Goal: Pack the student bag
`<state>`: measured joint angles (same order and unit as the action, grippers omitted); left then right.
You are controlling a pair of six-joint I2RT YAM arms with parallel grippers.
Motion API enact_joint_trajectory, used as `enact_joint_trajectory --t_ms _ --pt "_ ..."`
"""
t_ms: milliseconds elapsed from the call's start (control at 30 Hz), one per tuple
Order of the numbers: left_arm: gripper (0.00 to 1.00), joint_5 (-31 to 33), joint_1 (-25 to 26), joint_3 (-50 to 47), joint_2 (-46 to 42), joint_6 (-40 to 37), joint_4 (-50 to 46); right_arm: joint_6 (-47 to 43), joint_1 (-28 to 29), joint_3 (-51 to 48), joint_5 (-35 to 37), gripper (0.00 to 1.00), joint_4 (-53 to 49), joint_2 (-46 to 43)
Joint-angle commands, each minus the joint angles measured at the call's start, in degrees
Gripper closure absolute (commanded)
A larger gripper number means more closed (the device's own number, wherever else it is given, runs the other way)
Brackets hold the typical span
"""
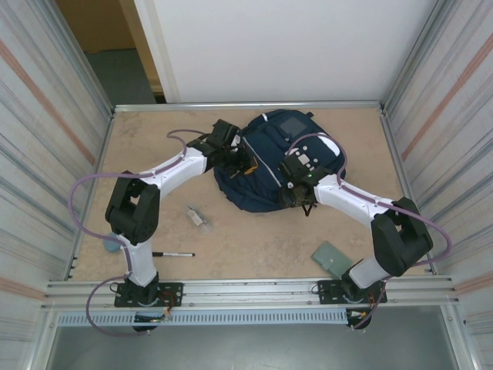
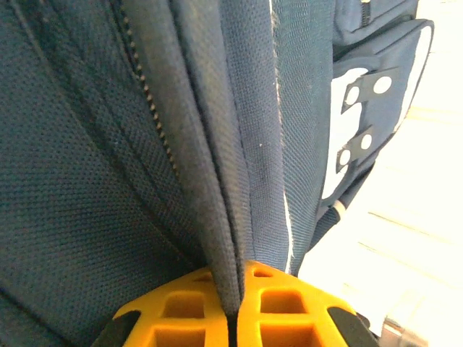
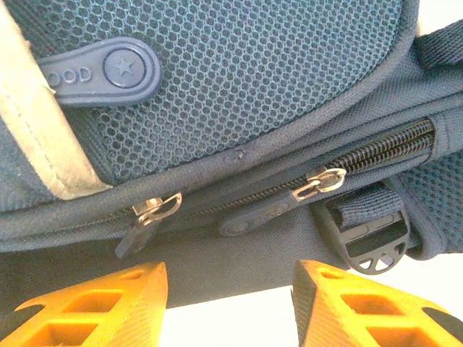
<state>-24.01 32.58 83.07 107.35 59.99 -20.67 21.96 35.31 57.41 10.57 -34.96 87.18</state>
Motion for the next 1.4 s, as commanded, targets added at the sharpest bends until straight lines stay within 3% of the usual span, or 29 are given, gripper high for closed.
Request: enact_joint_trajectory --t_ms 0,300,567,933,1133,1233,1367 --pt "1.0 -2.5 -0.3 3.5 -5.0 2.8 6.4 1.2 0.2 -0.3 2.6 0.51 1.9 1.0" --pt "1.0 -2.2 -0.5 4.7 -5.2 4.0 6.6 2.3 -1.0 -2.2 5.2 0.52 5.6 1.4" --pt "1.0 -2.6 -0.9 2.5 -6.0 4.3 7.7 1.1 -6.4 -4.3 2.7 0.67 7.6 0.6" --pt "1.0 -3.3 -1.1 3.2 -6.3 3.2 6.7 -2.7 -6.8 -6.5 0.5 0.62 16.6 -0.1" --pt "1.0 -3.3 -1.3 2.6 -6.6 3.2 6.9 -1.0 -6.6 -4.7 -0.8 0.77 14.7 -2.4" --pt "1.0 -2.9 -1.3 1.8 -6.9 3.4 7.2 -0.2 -6.9 -2.0 1.6 0.75 9.7 -3.9" --pt "1.0 -3.4 -1.4 2.1 -6.8 3.5 7.4 -1.1 -8.1 -1.4 7.1 0.63 7.1 -6.2"
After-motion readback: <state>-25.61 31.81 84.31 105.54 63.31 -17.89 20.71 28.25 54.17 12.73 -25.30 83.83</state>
